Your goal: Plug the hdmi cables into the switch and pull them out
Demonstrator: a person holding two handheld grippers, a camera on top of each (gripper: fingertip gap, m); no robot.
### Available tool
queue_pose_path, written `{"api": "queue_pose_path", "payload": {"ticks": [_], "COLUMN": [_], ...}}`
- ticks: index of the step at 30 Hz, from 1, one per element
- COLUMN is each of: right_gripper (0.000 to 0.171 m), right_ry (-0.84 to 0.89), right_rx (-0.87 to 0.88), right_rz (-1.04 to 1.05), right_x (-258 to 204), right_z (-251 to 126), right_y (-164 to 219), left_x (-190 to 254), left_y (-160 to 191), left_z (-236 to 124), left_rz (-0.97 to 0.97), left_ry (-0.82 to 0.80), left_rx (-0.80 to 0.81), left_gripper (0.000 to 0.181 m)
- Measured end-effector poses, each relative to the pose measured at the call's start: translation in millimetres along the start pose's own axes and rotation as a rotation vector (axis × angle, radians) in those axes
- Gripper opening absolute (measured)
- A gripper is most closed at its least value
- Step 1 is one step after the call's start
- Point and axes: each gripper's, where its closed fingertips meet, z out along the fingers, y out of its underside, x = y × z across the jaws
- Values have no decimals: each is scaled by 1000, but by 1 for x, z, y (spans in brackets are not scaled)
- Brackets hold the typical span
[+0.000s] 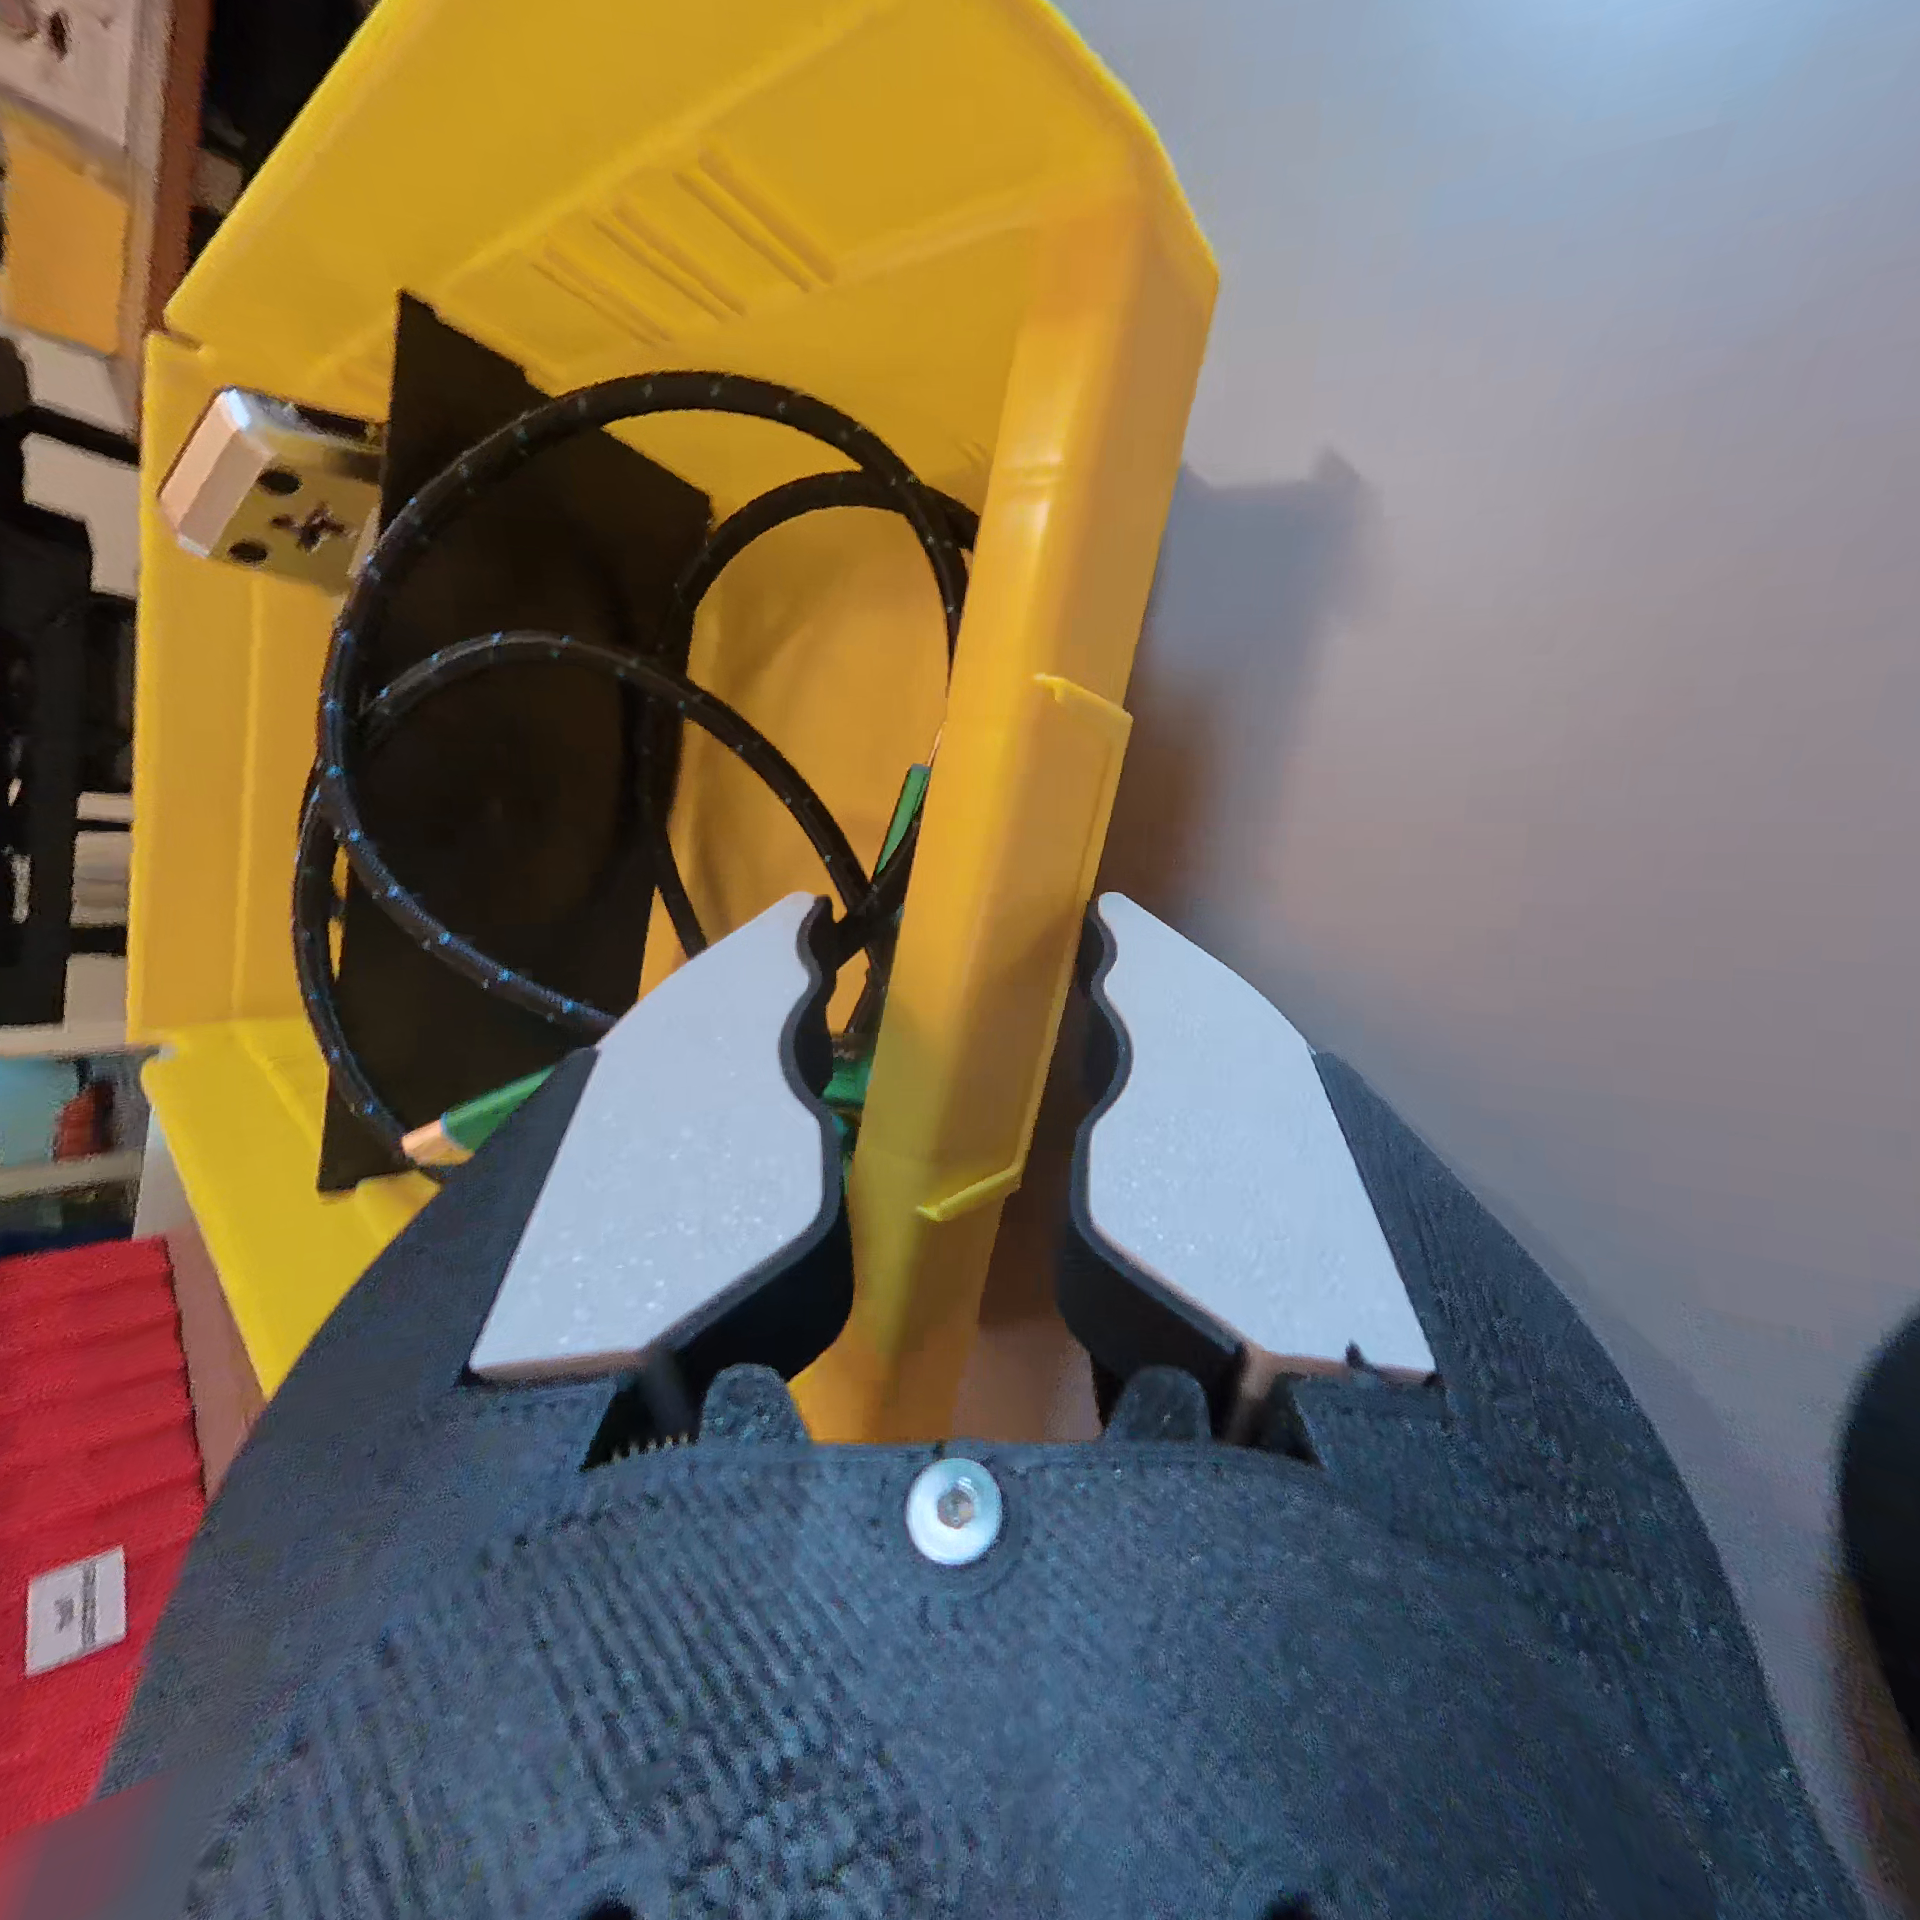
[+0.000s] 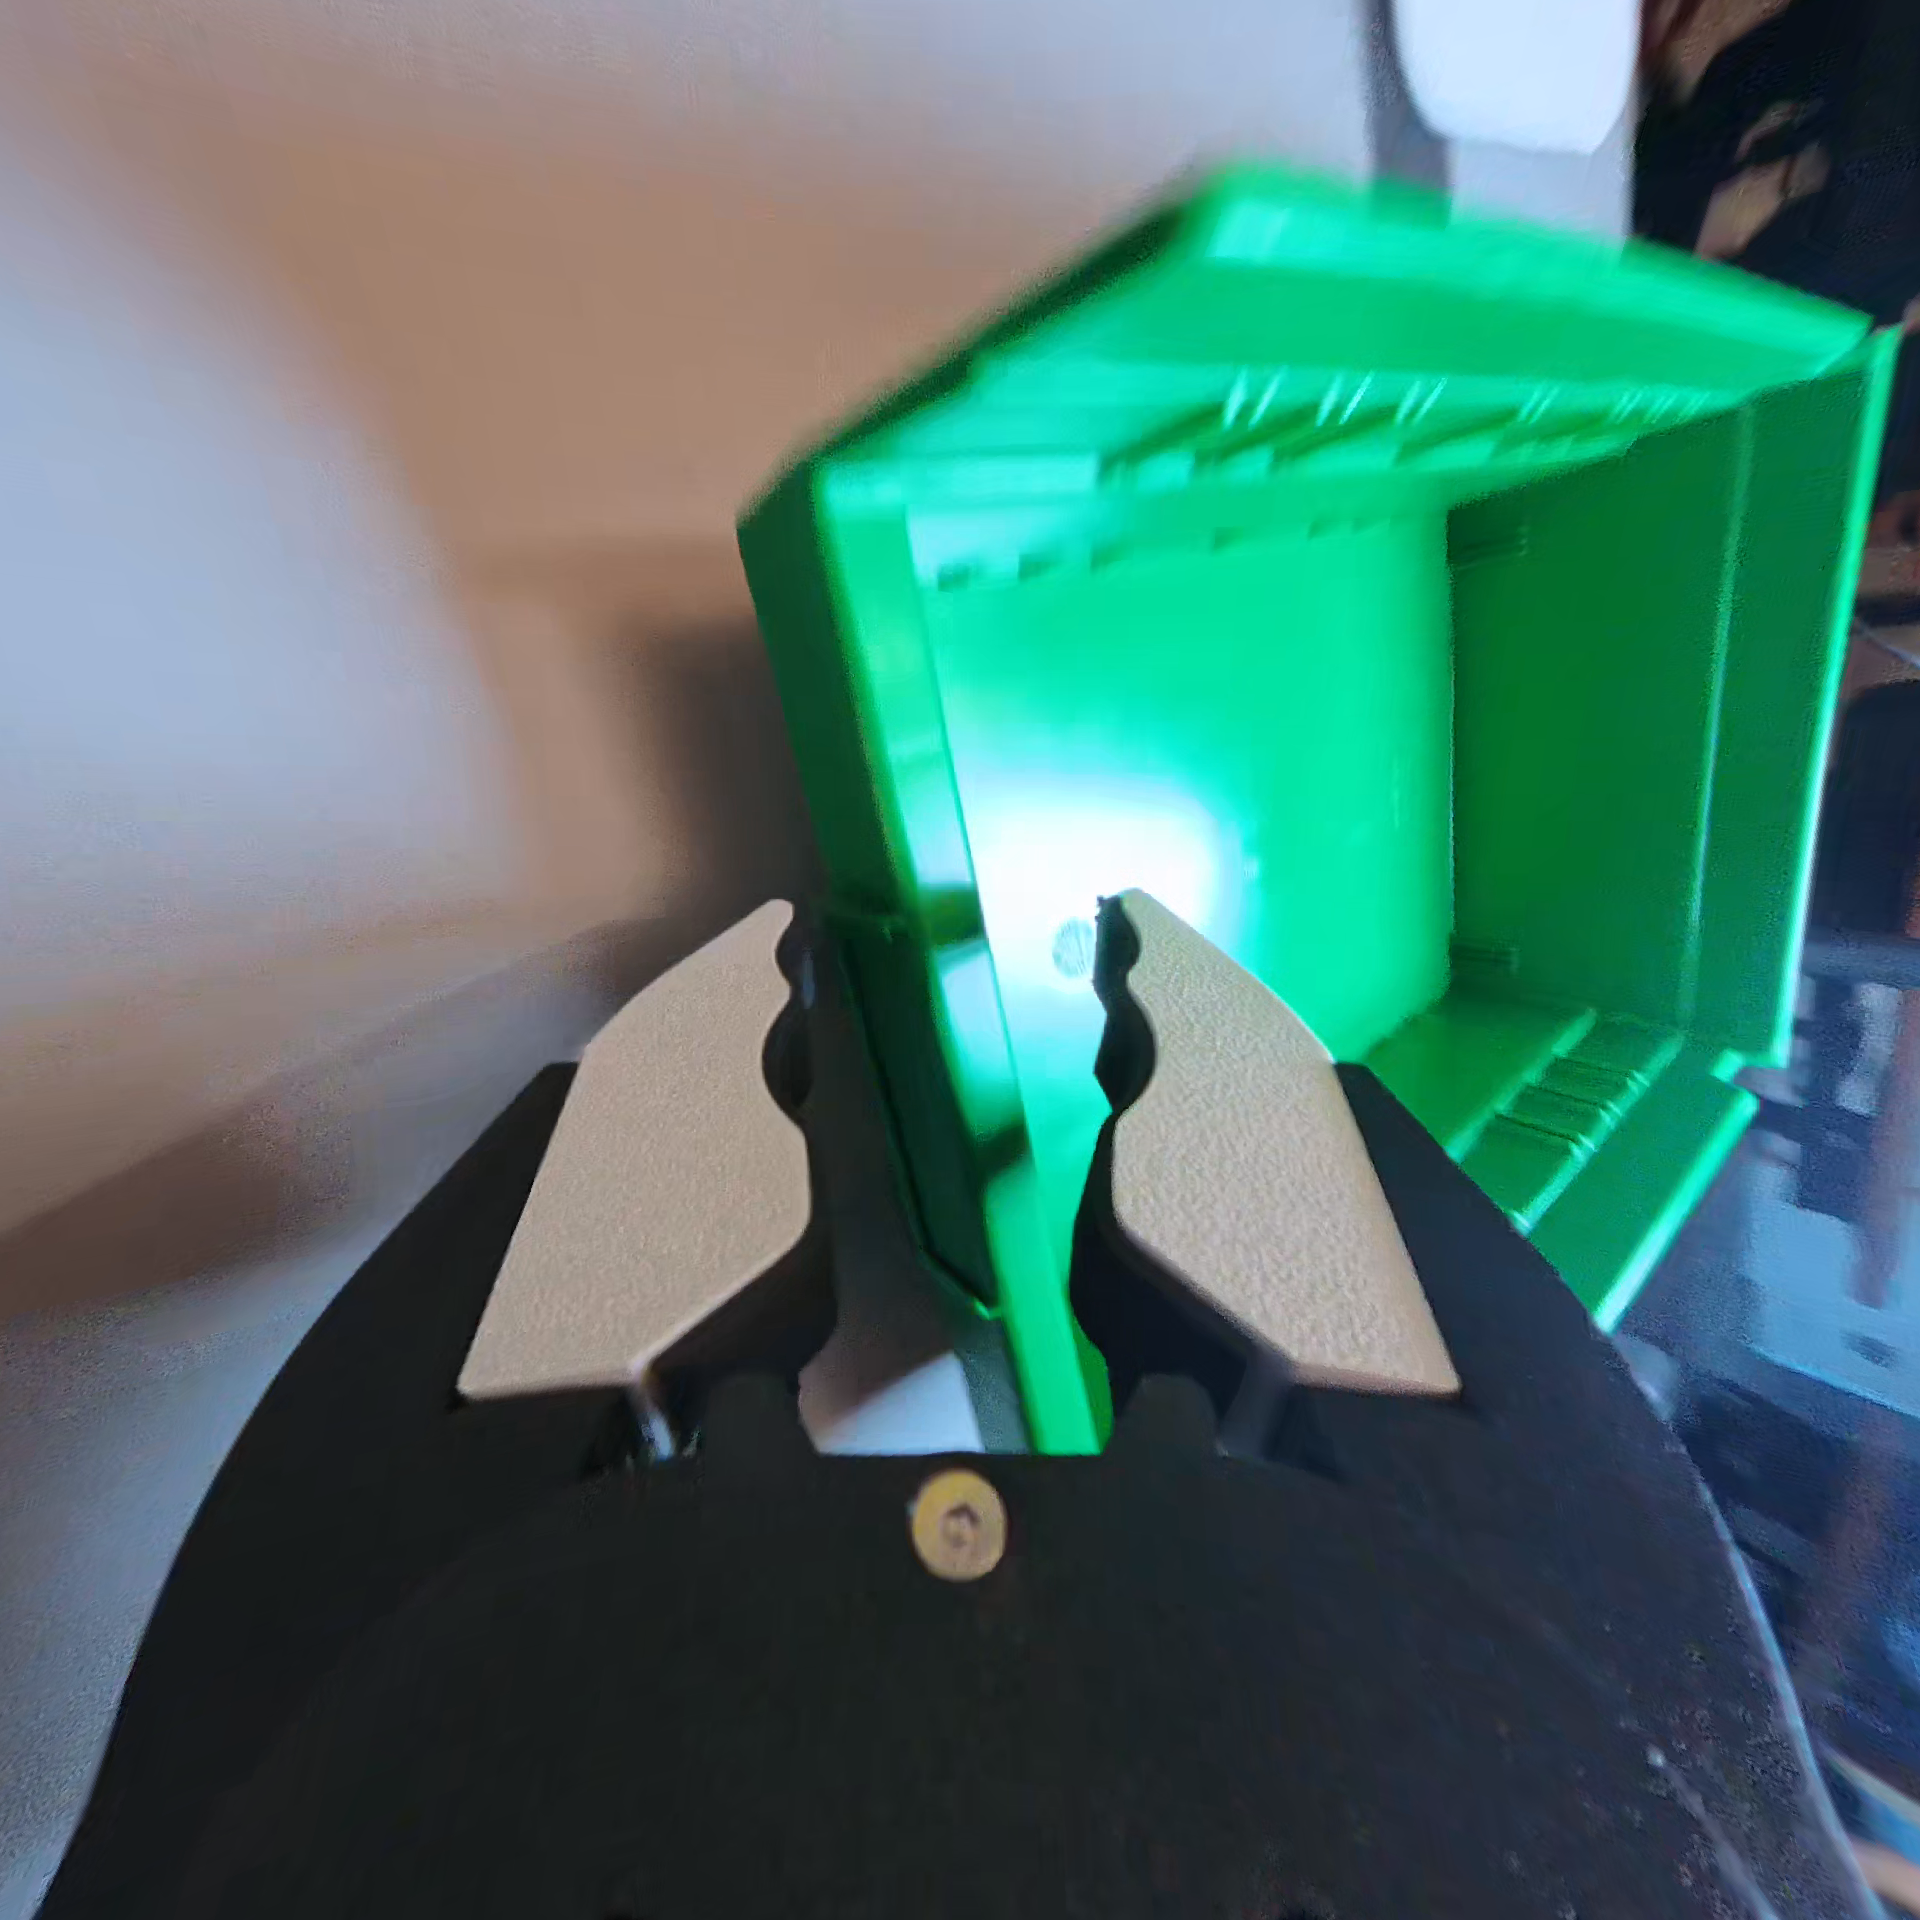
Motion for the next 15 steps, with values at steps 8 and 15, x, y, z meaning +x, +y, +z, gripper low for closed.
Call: {"api": "queue_pose_path", "payload": {"ticks": [8,15], "right_gripper": [49,44], "right_ry": [-67,-172], "right_rx": [572,737], "right_rz": [326,426], "right_x": [-34,-53], "right_z": [-69,-68], "right_y": [-100,-136], "left_x": [-19,-123], "left_y": [-21,-65], "left_z": [-34,-52], "left_rz": [-219,-108], "left_ry": [19,-124], "left_rx": [186,186], "left_gripper": [48,43]}}
